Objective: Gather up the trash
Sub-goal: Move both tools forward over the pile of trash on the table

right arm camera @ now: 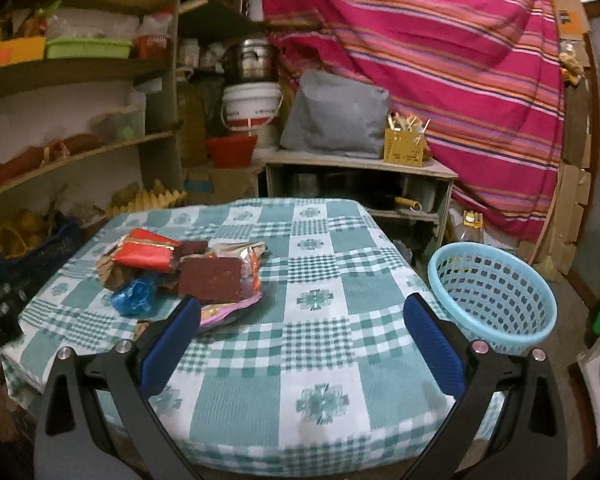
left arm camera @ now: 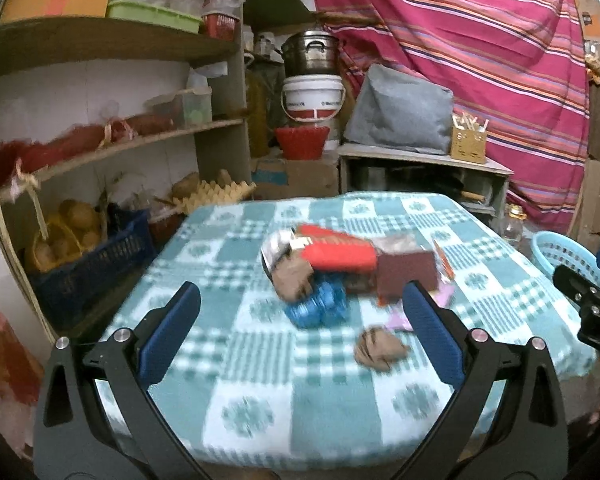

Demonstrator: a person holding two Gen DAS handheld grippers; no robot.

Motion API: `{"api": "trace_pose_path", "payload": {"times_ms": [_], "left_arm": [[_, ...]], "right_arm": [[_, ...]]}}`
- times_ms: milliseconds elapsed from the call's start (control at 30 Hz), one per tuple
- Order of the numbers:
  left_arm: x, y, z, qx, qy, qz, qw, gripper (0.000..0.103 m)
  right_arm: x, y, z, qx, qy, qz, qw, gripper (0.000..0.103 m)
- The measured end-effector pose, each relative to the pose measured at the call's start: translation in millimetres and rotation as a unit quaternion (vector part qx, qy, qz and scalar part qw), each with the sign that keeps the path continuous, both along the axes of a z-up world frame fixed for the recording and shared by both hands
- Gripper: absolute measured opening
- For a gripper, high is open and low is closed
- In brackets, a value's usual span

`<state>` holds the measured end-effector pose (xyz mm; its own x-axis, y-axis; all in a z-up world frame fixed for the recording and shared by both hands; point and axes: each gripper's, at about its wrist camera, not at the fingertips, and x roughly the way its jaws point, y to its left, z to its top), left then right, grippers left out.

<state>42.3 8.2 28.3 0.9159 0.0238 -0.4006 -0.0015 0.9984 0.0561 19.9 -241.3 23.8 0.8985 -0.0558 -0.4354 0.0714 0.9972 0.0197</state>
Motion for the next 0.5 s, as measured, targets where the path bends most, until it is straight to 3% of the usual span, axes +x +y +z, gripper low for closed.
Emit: {"api": "trace_pose_path", "payload": {"times_ms": [300, 500], "left_arm": [[76.5, 3.5, 27.0, 0.001, 0.012, -0.003, 0.9999, 0.098], [114.0, 2.5, 12.3, -0.010, 0.032, 0.000, 0.9995, 0.098]], "right_arm": [[87.5, -4.2, 15.3, -0.003, 0.044, -0.011, 0.999, 0.099], [145.8, -1.2, -8.1, -0.004, 0.081, 0.018, 0.997, 0.099]]}}
